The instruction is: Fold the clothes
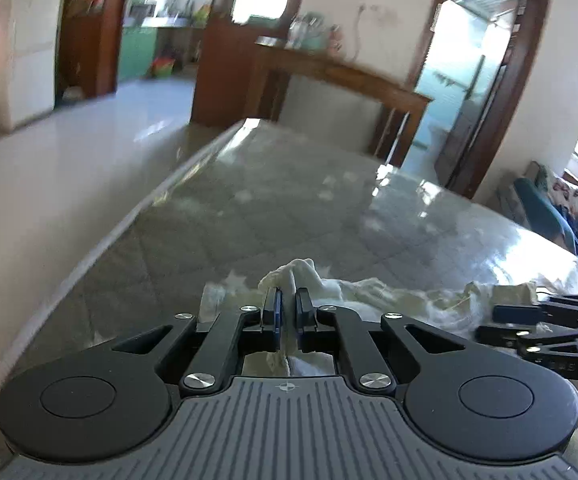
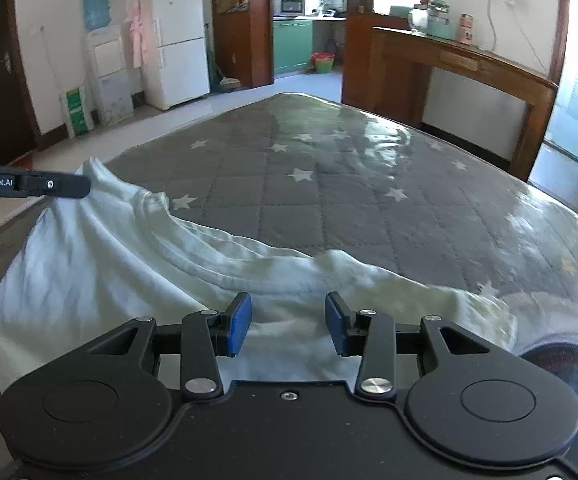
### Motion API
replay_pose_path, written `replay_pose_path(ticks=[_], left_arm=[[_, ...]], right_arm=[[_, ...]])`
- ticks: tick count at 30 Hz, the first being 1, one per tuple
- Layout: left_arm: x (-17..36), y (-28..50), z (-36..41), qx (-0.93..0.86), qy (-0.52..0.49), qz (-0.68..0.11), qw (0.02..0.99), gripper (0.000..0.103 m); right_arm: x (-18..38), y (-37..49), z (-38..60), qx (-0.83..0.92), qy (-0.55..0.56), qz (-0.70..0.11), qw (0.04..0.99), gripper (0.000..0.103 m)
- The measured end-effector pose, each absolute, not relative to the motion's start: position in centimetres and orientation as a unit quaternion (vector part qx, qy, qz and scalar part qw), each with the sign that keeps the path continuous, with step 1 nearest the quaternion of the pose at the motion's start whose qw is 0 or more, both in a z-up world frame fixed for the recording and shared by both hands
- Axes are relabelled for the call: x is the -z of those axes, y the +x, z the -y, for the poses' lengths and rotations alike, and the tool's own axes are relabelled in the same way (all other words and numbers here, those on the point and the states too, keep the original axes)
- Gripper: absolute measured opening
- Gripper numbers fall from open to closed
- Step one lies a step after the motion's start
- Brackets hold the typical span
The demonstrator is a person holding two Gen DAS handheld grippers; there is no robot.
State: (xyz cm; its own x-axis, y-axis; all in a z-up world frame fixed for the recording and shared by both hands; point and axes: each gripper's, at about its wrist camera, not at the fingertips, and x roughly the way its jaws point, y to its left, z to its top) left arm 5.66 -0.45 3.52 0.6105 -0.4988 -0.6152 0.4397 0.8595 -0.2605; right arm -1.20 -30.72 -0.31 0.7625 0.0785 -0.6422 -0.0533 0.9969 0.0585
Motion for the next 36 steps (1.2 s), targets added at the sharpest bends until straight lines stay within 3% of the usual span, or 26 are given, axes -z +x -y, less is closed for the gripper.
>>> replay_pose_path(ticks=[2,4,10,16,18,20,22,24,26,29,36], left_arm=[[-4.0,5.7,0.2,0.257,-0.039,-0.354,0.898,0.026],[-5.3,5.0,0.2,0.248,-0.02,-0.319,0.914,0.031],[-7.6,3.3,2.7,0.318,0.031,-0.266,0.909,0.032],[-5.8,2.6,9.2,0.414,0.148,-0.273,0.855,0.032],[-5.2,3.3,10.1,0.425,0.16,-0.284,0.845,0.037],[-4.8,4.2,10.8,0.431,0.167,-0.296,0.836,0.051],[-4.5,4.4,11.0,0.428,0.172,-0.303,0.834,0.052],[-4.1,4.5,11.1,0.429,0.176,-0.304,0.832,0.046],[-3.7,4.7,11.2,0.429,0.184,-0.303,0.831,0.014],[-3.5,3.9,11.0,0.429,0.193,-0.278,0.838,0.006],[-3.8,5.4,10.9,0.391,0.15,-0.276,0.865,0.002]], right_arm=[[0.1,-1.9,31.2,-0.031,0.024,-0.339,0.94,0.044],[-0.2,-2.6,31.6,-0.027,0.025,-0.335,0.941,0.044],[0.1,-3.5,33.6,0.001,0.046,-0.338,0.94,0.044],[0.4,-3.8,34.2,0.002,0.062,-0.338,0.939,0.044],[0.4,-3.9,34.2,0.0,0.059,-0.338,0.939,0.045],[0.3,-4.1,34.3,-0.002,0.055,-0.338,0.94,0.046],[0.3,-4.2,34.4,-0.003,0.054,-0.337,0.94,0.048],[0.3,-4.3,34.4,-0.003,0.053,-0.336,0.94,0.048],[0.4,-4.2,34.5,-0.004,0.055,-0.336,0.94,0.048],[0.6,-4.0,34.6,-0.003,0.058,-0.338,0.939,0.048],[0.9,-3.7,34.8,-0.001,0.056,-0.34,0.939,0.048]])
